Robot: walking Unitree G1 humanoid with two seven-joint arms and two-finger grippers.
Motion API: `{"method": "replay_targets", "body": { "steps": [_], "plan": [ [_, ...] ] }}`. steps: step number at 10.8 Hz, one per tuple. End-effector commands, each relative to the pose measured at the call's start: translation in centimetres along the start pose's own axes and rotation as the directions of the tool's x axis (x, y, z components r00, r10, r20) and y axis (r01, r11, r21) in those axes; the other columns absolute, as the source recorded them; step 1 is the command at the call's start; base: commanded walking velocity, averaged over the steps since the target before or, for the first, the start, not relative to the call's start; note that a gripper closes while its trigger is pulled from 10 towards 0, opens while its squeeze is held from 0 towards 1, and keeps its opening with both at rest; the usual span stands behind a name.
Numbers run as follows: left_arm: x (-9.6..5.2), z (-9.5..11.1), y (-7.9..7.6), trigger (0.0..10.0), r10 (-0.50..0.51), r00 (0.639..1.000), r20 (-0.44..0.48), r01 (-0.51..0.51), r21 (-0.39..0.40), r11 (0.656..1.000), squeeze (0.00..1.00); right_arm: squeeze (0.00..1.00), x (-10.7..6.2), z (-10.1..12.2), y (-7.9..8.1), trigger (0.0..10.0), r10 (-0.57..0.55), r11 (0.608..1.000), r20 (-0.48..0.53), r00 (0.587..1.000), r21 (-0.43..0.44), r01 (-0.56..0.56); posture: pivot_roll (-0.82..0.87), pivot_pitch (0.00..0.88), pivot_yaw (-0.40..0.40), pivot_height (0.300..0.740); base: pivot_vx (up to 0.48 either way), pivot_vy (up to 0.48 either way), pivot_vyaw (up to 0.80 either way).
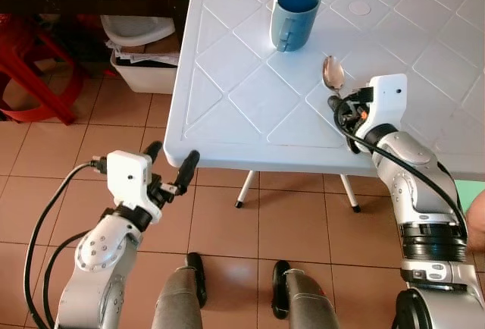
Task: Setting the table
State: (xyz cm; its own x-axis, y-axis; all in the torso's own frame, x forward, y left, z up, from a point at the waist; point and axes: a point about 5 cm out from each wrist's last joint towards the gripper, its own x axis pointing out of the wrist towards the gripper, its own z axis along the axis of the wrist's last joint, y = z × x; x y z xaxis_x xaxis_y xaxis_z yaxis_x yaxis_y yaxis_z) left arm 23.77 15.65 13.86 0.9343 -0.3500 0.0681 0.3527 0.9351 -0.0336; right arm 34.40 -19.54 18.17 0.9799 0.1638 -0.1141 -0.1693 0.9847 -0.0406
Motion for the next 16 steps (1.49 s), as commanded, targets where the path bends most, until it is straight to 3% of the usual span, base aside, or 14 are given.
{"method": "replay_targets", "body": {
  "steps": [1,6,8,10,14,15,16],
  "plan": [
    [-0.5,-0.4,0.2,10.0,-0.013,1.0,-0.024,0.013,0.004,1.0,0.0,0.0,-0.2,-3.0,-0.9,0.0,-0.025,0.999,-0.144,0.989,0.019,0.028,0.0,0.328,0.01,0.74,0.0,0.0,0.0],
    [-0.5,-0.8,-0.3,10.0,-0.045,0.998,-0.037,0.046,0.019,0.999,0.0,0.0,0.3,-4.0,-1.5,0.0,-0.033,0.998,-0.179,0.983,0.045,0.041,0.0,0.321,0.007,0.74,0.0,0.0,0.0],
    [-0.6,-0.9,-0.3,10.0,-0.035,0.998,-0.047,0.036,0.021,0.999,0.0,0.0,0.0,-4.1,-1.5,0.0,-0.117,0.985,-0.142,0.983,0.106,0.133,0.0,0.321,0.006,0.74,0.0,0.0,0.0],
    [-0.2,-1.4,0.3,10.0,0.085,0.994,-0.065,-0.08,0.074,0.994,0.0,0.0,-0.8,-4.3,0.2,0.0,-0.145,0.967,-0.113,0.983,0.193,0.164,-0.01,0.319,0.005,0.74,0.0,0.0,0.0],
    [0.1,-1.4,2.6,10.0,0.287,0.957,-0.038,-0.285,0.047,0.957,0.0,0.0,-2.7,-4.0,2.9,0.0,-0.169,0.944,-0.031,0.985,0.283,0.171,-0.03,0.294,-0.009,0.74,0.0,0.0,0.0],
    [0.0,-1.3,3.2,10.0,0.338,0.941,-0.024,-0.337,0.044,0.94,0.0,0.0,-3.2,-3.5,3.5,8.7,-0.167,0.952,0.012,0.986,0.263,0.158,-0.03,0.284,-0.012,0.74,0.0,0.469,0.0],
    [0.1,-1.1,3.3,10.0,0.346,0.938,-0.011,-0.345,0.064,0.936,0.0,0.0,-3.4,-3.4,3.7,10.0,-0.18,0.941,0.023,0.983,0.296,0.165,-0.03,0.281,-0.013,0.74,0.0,0.461,0.0]
  ]
}}
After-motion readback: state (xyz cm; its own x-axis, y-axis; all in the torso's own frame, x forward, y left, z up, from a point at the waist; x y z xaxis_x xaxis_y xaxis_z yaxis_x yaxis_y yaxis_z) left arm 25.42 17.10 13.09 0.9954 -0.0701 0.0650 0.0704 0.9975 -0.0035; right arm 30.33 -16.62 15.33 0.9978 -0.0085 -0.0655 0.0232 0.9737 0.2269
